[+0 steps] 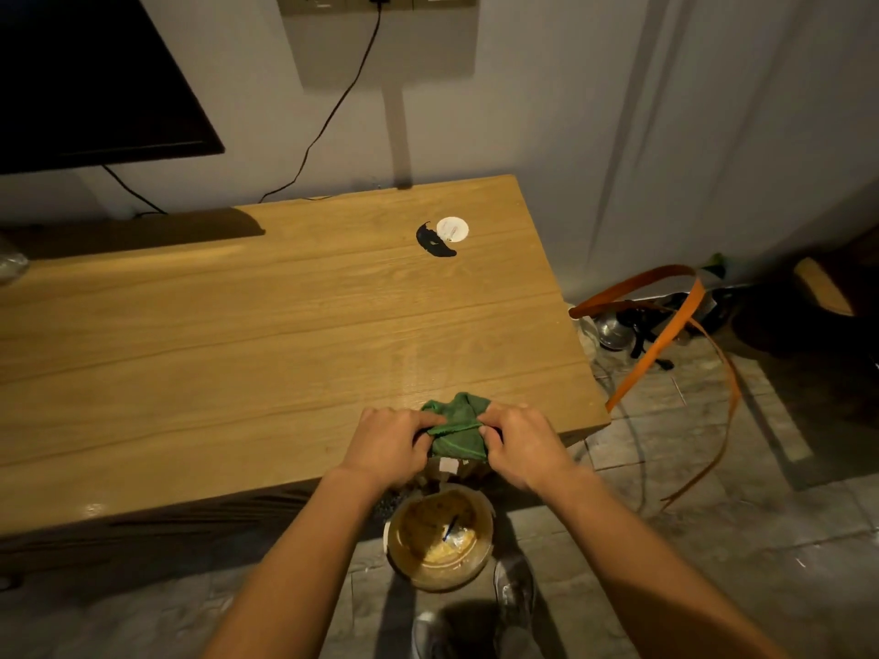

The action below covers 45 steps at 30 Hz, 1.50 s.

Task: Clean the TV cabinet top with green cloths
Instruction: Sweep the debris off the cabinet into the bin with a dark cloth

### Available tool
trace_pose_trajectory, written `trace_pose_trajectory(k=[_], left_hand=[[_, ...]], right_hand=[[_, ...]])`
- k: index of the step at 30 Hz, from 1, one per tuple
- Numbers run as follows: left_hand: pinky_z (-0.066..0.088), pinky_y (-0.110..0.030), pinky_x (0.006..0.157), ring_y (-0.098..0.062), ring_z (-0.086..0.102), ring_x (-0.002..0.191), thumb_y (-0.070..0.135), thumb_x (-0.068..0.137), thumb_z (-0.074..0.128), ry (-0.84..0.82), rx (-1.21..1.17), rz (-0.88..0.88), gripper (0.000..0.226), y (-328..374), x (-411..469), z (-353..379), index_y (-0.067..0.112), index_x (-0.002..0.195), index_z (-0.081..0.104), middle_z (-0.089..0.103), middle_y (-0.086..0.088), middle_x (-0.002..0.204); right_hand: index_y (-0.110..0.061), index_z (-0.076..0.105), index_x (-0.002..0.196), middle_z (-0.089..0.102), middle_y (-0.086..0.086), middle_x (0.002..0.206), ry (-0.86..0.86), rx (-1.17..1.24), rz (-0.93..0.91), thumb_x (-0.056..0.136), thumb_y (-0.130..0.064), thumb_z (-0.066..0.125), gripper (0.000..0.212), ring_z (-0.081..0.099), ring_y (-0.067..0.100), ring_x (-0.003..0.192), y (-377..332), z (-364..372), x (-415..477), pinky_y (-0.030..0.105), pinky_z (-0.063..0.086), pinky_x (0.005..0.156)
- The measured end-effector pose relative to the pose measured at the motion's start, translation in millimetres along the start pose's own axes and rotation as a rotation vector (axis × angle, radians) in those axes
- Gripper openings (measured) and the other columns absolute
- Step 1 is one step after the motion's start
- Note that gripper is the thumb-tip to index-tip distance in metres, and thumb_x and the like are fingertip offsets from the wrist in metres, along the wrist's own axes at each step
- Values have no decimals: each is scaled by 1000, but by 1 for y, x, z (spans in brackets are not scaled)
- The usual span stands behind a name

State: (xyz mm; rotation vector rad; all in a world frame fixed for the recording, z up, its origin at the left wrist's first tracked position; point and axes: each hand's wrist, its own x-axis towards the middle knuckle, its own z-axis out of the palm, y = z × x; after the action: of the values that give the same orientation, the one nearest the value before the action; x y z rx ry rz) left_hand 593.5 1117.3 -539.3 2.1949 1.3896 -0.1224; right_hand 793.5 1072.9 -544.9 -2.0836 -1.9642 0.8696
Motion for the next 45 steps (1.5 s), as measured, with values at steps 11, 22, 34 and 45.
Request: trace_pose_trajectory(k=[11,22,34,45], left_hand=[[36,-36,86,-22,62,100,31,87,46,-88,192,106,42,-6,-65,47,40,127,57,72,6,107],[53,-32,81,-15,66,93,12,90,57,-337,-388,-142,29,-13,-44,4,30,104,75,74,3,96],[47,-21,66,-8,62,75,-1,90,55,-326,-482,-6,30,73,132,-151,15,103,77,75,-3,91],[51,-24,84,-16,66,97,4,91,57,-35,-450,-69,28,102,255,-119,20,106,76,74,1,97]], right_hand=[[-13,64,120,58,7,122,-185,-30,108,99,-26,45,31,58,22,112,-25,70,-67,29,44,96],[-13,76,87,70,5,88,-439,94,106,93,-20,54,23,65,22,91,-27,5,-19,27,49,72],[-7,68,69,72,17,90,-451,130,22,86,-10,64,19,65,35,106,11,-210,113,50,49,93],[-2,69,72,66,12,70,-233,166,56,88,-20,64,25,59,24,75,99,-219,213,35,49,68]])
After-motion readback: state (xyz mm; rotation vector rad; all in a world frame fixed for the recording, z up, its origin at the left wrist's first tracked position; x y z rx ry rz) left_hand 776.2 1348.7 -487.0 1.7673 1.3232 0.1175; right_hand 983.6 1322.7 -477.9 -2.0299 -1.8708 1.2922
